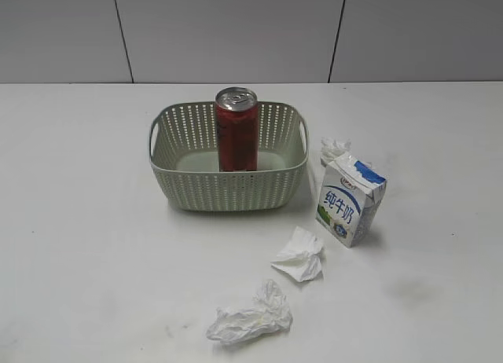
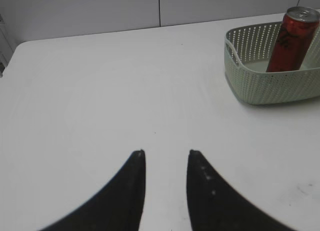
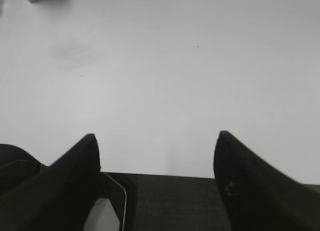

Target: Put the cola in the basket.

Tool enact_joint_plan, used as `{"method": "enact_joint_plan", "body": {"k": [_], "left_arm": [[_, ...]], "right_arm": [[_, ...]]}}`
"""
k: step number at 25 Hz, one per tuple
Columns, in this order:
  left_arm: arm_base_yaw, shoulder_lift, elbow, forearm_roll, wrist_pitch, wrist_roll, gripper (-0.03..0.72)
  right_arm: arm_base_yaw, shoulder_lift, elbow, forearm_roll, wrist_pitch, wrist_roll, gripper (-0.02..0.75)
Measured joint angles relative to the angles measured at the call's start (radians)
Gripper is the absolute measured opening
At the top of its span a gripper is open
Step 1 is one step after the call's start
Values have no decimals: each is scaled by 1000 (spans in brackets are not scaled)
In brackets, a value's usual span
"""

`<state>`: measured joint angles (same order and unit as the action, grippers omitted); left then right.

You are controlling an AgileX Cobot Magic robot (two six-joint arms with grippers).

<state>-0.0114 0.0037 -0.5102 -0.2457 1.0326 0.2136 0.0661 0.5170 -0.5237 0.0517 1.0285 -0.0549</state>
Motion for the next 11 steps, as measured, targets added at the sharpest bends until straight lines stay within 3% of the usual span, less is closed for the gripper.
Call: {"method": "enact_joint_plan", "body": {"k": [11], "left_arm": [[0, 0, 0, 0, 0, 0, 229]], "right_arm": [[0, -410, 15, 0, 7, -11, 524]]}}
